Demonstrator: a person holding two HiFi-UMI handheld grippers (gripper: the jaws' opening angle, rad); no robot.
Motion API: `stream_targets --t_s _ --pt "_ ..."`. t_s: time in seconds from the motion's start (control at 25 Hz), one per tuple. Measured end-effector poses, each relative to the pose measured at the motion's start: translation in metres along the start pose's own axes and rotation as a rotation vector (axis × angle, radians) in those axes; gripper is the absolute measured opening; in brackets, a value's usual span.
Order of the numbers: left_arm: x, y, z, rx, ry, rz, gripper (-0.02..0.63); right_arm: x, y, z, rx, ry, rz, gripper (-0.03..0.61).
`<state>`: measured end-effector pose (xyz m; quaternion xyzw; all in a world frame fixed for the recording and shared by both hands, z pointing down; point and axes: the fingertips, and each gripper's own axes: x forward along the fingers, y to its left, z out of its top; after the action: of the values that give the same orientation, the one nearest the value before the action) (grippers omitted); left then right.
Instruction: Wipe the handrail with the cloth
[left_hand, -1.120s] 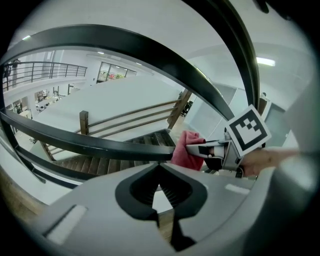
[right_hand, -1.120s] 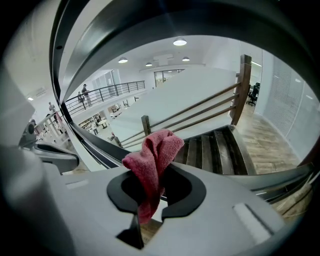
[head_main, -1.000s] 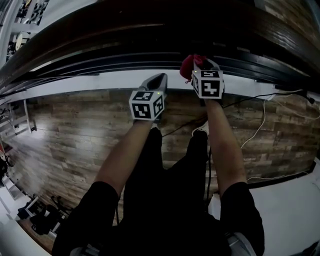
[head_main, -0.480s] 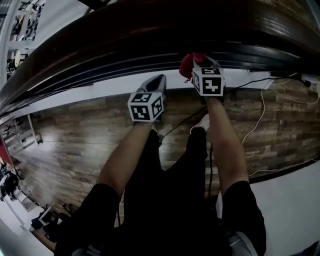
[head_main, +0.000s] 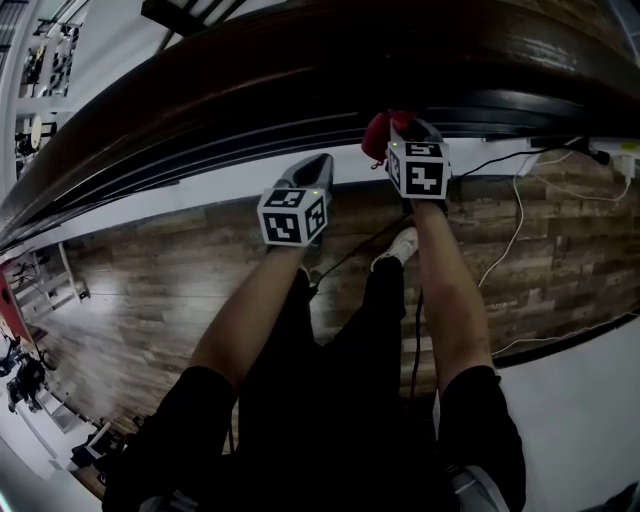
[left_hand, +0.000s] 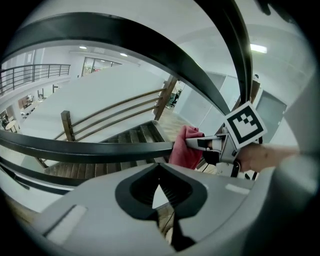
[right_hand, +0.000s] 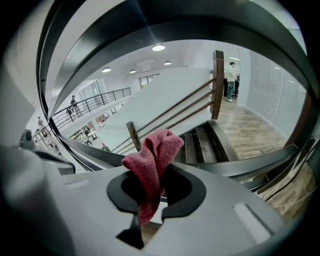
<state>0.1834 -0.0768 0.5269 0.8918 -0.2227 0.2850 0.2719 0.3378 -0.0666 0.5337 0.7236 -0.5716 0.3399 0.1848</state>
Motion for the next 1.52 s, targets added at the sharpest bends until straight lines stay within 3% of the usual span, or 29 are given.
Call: stream_targets --t_s 0.44,0.8,1.28,1.52 --pt "0.042 -0.058 0.003 0.041 0.027 -0.053 -0.002 -0.016 -0.045 0.002 0.001 -0.028 0.002 0.054" --pt "0.076 -0.112 -0.011 0.057 0.068 -0.123 -0.002 -0.025 -0.088 -0.006 0.112 -0.022 0.001 0.054" --pt "0.105 -0.150 -0.003 0.099 0.071 -0.127 -0.002 -0.041 -0.147 -0.006 0.142 -0.044 -0.033 0.054" --pt "0.119 -0.172 0.008 0.128 0.062 -0.117 -0.002 -0.041 -0.169 0.003 0.164 -0.079 -0.007 0.055"
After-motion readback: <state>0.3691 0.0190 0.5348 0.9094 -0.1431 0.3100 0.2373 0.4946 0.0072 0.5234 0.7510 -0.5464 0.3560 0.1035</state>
